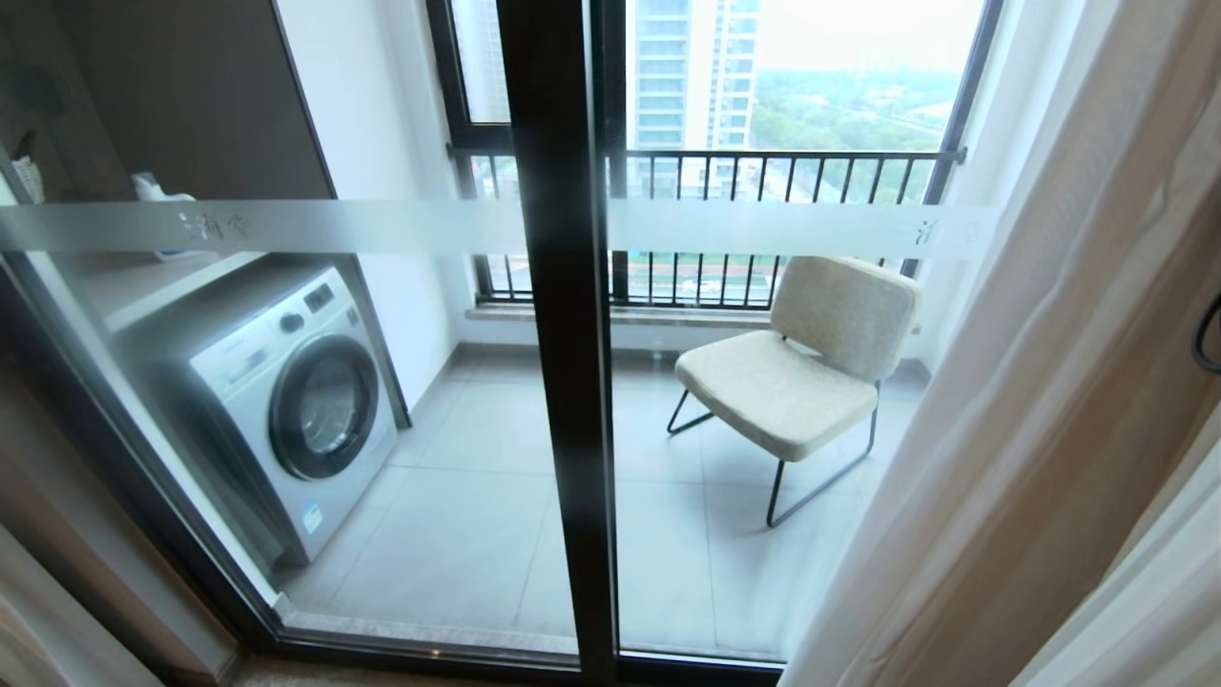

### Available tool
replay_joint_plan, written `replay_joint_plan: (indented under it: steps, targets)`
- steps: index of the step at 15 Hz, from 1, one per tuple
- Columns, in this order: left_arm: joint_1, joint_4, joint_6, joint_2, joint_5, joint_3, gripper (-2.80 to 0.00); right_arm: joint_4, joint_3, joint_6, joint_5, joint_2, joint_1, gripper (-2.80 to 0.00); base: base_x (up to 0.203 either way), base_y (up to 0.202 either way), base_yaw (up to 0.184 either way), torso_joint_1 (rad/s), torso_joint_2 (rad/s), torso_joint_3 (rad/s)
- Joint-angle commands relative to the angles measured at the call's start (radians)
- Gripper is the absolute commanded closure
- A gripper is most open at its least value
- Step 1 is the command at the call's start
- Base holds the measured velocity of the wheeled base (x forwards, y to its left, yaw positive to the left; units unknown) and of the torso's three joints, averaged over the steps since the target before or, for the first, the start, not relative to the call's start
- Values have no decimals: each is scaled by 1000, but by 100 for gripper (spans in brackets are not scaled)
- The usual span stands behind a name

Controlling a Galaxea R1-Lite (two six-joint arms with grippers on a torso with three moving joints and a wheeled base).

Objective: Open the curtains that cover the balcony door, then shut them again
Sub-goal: Pull the inner curtains open on both sides

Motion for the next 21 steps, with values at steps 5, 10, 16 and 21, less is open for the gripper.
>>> replay_joint_plan:
  steps: [5,10,16,21]
  targets:
    - [0,0,0,0,0,0,0,-3,-4,1,-1,6,-29,0,0,-189,1,3,4,2]
    - [0,0,0,0,0,0,0,1,-20,0,-1,7,-47,0,0,-189,-1,2,0,3]
    - [0,0,0,0,0,0,0,0,-20,0,-1,6,-56,0,0,-191,1,3,1,3]
    - [0,0,0,0,0,0,0,0,-20,2,1,4,-70,0,0,-196,-1,3,1,3]
